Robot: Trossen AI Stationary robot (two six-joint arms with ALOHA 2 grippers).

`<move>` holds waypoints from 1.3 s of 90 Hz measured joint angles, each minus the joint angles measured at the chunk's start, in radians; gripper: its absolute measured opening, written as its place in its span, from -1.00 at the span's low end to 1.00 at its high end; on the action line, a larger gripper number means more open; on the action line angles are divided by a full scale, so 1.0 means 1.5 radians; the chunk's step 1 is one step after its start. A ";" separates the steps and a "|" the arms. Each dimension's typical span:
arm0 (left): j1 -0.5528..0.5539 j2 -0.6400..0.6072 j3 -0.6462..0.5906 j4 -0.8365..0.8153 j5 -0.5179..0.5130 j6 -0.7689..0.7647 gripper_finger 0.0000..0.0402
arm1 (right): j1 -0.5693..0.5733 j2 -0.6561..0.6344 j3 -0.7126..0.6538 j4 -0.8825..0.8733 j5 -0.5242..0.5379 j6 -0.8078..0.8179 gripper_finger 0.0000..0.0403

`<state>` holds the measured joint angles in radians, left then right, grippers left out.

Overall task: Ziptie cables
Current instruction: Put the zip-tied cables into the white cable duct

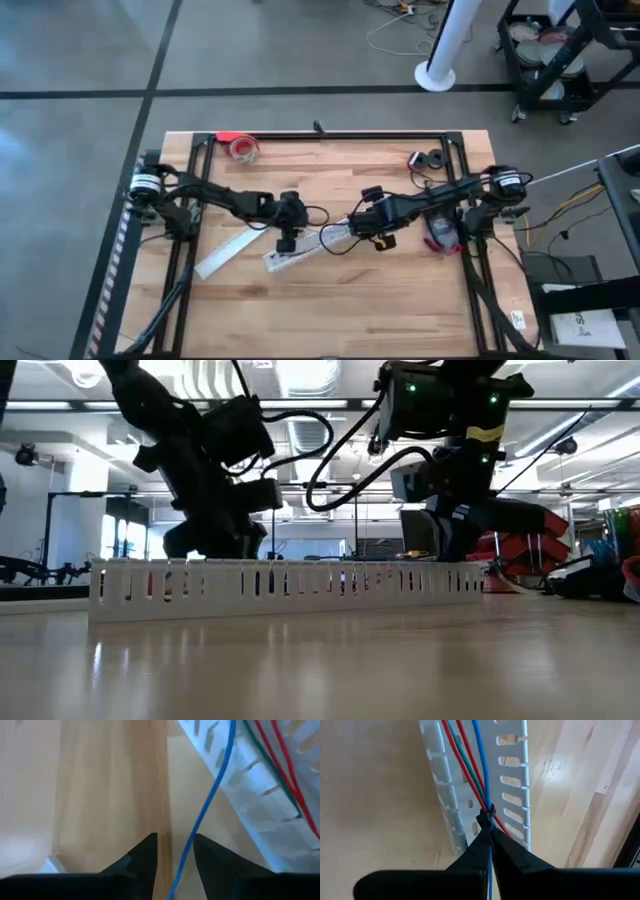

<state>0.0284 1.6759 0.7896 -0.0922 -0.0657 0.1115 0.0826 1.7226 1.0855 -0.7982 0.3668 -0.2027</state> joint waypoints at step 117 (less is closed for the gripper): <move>-0.056 -0.123 0.000 -0.139 0.195 -0.344 -0.73 | 0.025 -0.080 0.001 0.012 0.018 0.036 0.21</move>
<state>-0.0555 1.4918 0.7898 -0.3005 0.2271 -0.4046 0.1202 1.6028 1.0870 -0.7796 0.3935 -0.1486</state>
